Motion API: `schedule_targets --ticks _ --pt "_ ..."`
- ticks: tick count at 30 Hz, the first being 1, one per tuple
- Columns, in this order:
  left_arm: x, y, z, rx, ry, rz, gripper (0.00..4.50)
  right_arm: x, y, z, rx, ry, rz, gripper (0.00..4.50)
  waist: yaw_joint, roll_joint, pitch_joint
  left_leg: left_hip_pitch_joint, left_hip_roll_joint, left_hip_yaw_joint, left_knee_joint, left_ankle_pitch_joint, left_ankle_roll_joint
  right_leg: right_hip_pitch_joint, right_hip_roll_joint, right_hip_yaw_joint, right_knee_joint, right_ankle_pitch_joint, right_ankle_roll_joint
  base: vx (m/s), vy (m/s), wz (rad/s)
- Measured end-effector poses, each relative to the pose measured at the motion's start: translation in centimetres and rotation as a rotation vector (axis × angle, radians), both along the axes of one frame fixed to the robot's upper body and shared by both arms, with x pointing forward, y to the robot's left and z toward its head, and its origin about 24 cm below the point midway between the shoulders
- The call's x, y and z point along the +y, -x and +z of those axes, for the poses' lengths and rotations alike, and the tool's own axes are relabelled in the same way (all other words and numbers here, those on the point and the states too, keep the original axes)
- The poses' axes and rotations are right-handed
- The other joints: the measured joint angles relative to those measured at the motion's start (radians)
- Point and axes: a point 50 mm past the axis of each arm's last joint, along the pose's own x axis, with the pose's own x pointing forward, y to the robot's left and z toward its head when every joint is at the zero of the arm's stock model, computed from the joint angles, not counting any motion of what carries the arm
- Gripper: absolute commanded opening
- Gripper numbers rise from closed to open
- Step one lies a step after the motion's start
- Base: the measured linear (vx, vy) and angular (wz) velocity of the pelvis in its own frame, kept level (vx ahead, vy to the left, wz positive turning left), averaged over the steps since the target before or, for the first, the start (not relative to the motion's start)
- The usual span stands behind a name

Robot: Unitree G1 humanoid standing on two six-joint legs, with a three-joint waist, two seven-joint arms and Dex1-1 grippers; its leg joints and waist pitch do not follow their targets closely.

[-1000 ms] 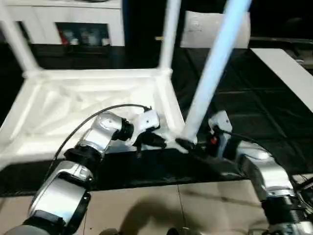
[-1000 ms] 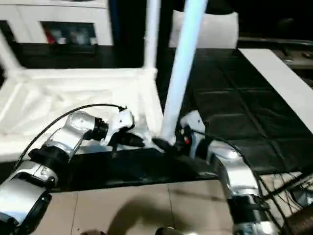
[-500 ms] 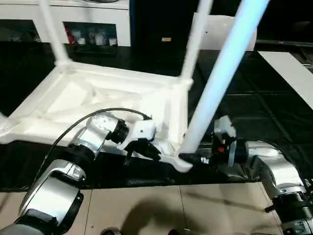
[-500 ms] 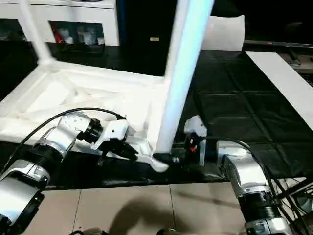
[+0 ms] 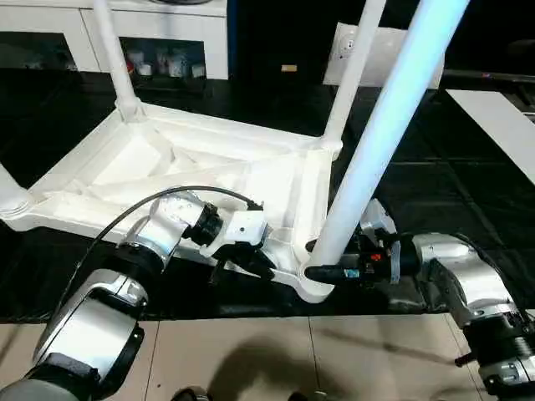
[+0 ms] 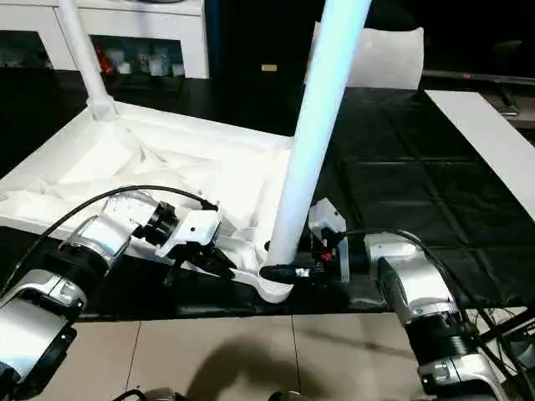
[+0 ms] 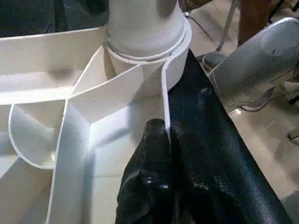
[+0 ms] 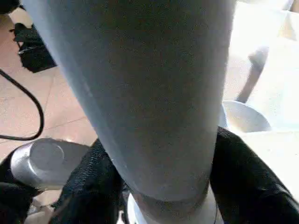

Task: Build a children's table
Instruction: Rotate leg to tighten

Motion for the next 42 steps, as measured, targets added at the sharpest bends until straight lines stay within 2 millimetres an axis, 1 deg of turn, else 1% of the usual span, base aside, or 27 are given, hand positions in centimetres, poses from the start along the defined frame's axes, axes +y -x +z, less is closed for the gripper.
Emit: schedule_targets --ticks 2,6,9,12,13,15,19,22,26,28,31,33,36,37,38,42 --pt "0.0 0.0 0.0 0.0 -0.001 0.0 0.0 0.0 0.0 0.0 0.001 0.0 0.0 2.08 0.0 0.0 0.0 0.0 0.0 0.0 0.0 0.0 0.0 0.0 0.0 0.0 0.0 0.0 0.0 0.0 0.0 0.0" --pt "0.0 -0.2 0.0 0.003 -0.002 0.024 0.0 0.1 0.0 0.0 0.024 -0.01 -0.032 2.04 0.0 0.0 0.0 0.001 0.0 0.0 0.001 0.0 0.0 0.001 0.0 0.0 0.001 0.0 0.0 0.0 0.0 0.0" --pt "-0.1 -0.6 0.2 0.013 -0.002 0.076 0.0 0.5 -0.2 -0.1 0.039 -0.037 -0.116 2.02 -0.002 0.0 0.0 0.001 0.0 0.0 0.002 0.001 -0.001 0.001 0.0 0.0 0.001 0.0 0.004 0.0 0.0 0.0" --pt "-0.2 -1.0 0.0 0.019 0.005 0.169 0.0 1.1 -0.4 -0.6 0.042 -0.057 -0.257 2.02 -0.007 0.0 0.0 0.002 0.0 -0.001 0.002 0.001 -0.001 0.004 0.0 0.001 0.0 0.0 0.005 0.0 0.0 0.0" --pt "-0.1 -1.4 -0.1 0.008 0.007 0.231 0.0 1.5 -0.8 -0.8 0.034 -0.062 -0.343 2.02 -0.017 0.0 0.0 0.002 0.0 -0.002 0.002 0.001 -0.002 0.004 0.0 0.0 0.0 0.0 0.005 0.0 0.0 0.0" --pt "-0.3 -1.6 -0.2 -0.001 0.009 0.265 0.0 1.7 -1.1 -0.9 0.032 -0.062 -0.412 2.02 -0.031 0.0 0.0 0.002 -0.001 -0.004 0.002 0.002 -0.002 0.004 0.0 0.001 -0.002 0.0 0.005 0.0 0.0 0.0" --pt "-1.6 -2.5 -0.5 -0.009 0.046 0.45 0.0 2.6 -2.7 -1.1 0.014 -0.066 -0.701 2.0 -0.063 -0.001 -0.001 0.002 -0.001 -0.004 0.004 0.001 -0.002 0.005 0.0 0.002 -0.005 -0.001 0.005 0.0 0.0 0.0" --pt "-2.9 -3.0 -0.7 -0.016 0.069 0.561 0.0 3.1 -4.0 -0.9 0.004 -0.05 -0.87 1.99 -0.072 -0.001 -0.001 0.002 -0.001 -0.004 0.003 0.001 -0.002 0.005 0.0 0.002 -0.006 0.0 0.005 0.0 0.0 0.0" --pt "-4.2 -3.4 -0.7 -0.026 0.095 0.664 0.0 3.8 -5.2 -0.7 -0.003 -0.041 -1.033 1.99 -0.078 -0.001 -0.001 0.002 -0.002 -0.003 -0.001 0.001 -0.002 0.004 0.0 0.002 -0.006 0.0 0.005 0.0 0.0 0.0" --pt "-4.9 -3.6 -0.7 -0.052 0.106 0.722 0.0 4.6 -6.2 -0.6 0.002 -0.048 -1.142 1.99 -0.084 -0.001 -0.001 0.001 -0.002 -0.003 -0.003 0.001 -0.002 0.003 0.0 0.002 -0.006 0.0 0.004 0.0 0.0 0.0" --pt "-5.6 -3.8 -0.6 -0.076 0.107 0.741 0.0 4.8 -6.7 -0.4 -0.017 -0.042 -1.205 1.99 -0.084 -0.001 -0.001 0.0 -0.002 -0.003 -0.006 0.001 -0.002 0.001 0.001 0.002 -0.006 0.002 0.002 0.0 0.0 0.0" --pt "-5.6 -3.8 -0.5 -0.079 0.107 0.739 0.0 4.8 -6.7 -0.4 -0.024 -0.045 -1.208 2.67 -0.084 -0.001 -0.001 0.0 -0.002 -0.002 -0.007 0.001 -0.001 0.001 0.001 0.002 -0.006 0.001 0.002 0.0 0.0 0.0" --pt "-5.6 -3.8 -0.4 -0.1 0.105 0.722 0.0 5.0 -6.6 -0.3 -0.017 -0.071 -1.209 2.73 -0.084 0.0 0.0 0.0 -0.002 -0.002 -0.008 0.001 -0.001 0.0 0.001 0.002 -0.006 0.001 0.002 0.0 0.0 0.0" --pt "-5.5 -3.8 -0.4 -0.107 0.103 0.711 0.0 5.1 -6.6 -0.4 -0.017 -0.08 -1.208 3.03 -0.084 0.0 0.0 0.0 -0.002 -0.002 -0.008 0.001 -0.001 -0.001 0.001 0.002 -0.006 0.001 0.002 0.0 0.0 0.0" --pt "-5.3 -3.8 -0.3 -0.112 0.103 0.698 0.0 5.0 -6.4 -0.4 -0.017 -0.094 -1.203 3.03 -0.085 0.0 0.0 0.0 -0.002 -0.002 -0.008 0.001 -0.001 -0.002 0.001 0.002 -0.006 0.002 0.002 0.0 0.0 0.0" --pt "-5.0 -3.6 -0.3 -0.125 0.11 0.629 0.0 4.4 -5.4 -0.7 -0.024 -0.15 -1.153 3.43 -0.081 0.0 0.0 0.0 -0.001 -0.002 -0.009 0.001 -0.001 -0.004 0.001 0.002 -0.007 0.001 0.001 0.0 0.0 0.0"
